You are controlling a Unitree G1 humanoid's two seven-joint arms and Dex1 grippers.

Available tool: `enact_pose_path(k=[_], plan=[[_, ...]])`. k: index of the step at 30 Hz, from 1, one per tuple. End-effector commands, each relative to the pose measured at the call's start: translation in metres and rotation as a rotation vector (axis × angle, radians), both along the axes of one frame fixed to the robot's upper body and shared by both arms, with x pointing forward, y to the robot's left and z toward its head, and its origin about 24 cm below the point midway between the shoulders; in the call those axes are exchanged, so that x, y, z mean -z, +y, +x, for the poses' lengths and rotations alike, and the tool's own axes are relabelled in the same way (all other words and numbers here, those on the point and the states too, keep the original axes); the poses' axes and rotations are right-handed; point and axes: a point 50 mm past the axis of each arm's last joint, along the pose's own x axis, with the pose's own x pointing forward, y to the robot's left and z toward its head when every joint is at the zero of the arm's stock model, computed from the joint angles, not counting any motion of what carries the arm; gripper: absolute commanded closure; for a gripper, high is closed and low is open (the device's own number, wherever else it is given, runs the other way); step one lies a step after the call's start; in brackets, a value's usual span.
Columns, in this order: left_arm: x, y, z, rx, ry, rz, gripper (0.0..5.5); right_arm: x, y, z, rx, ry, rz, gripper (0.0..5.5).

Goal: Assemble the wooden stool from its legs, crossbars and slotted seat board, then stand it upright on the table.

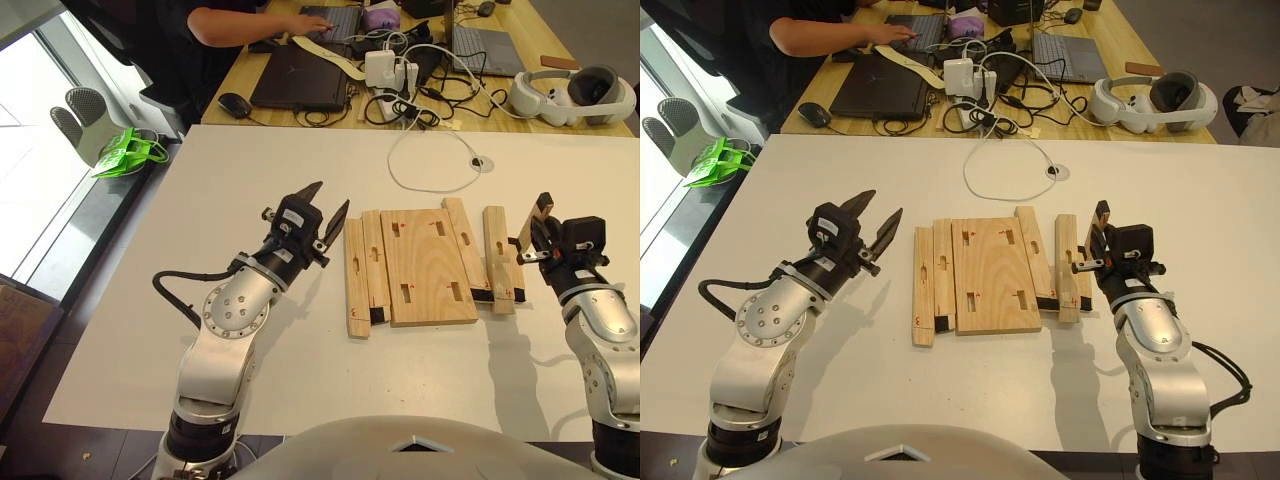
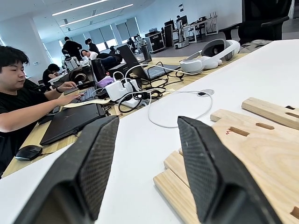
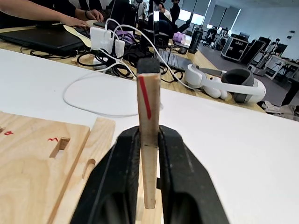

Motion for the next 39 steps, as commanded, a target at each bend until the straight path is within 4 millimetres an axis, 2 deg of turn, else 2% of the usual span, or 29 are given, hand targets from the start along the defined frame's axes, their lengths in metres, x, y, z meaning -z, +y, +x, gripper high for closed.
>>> enact_pose_path(k=[1,6,13,23,30,39], plan=[[0.0,-0.002,0.001,0.026,0.006,0.014,3.2,0.008,0.004,0.0,0.021,0.016,0.058,5.09],[-0.001,-0.003,0.003,0.034,0.003,0.005,3.2,0.021,0.004,-0.001,0.041,0.041,0.144,5.09],[-0.001,-0.007,0.005,0.047,0.001,0.003,3.2,0.023,-0.001,0.015,0.044,0.007,0.148,5.09],[0.001,-0.008,0.004,0.05,0.011,0.006,3.2,0.033,-0.01,0.019,0.079,0.042,0.182,5.09],[0.001,-0.009,0.004,0.046,0.008,0.004,3.2,0.02,0.005,0.025,0.012,0.011,0.211,5.09],[0.003,-0.008,0.003,0.027,0.015,-0.011,3.2,0.02,0.0,0.023,0.037,0.026,0.196,5.09]])
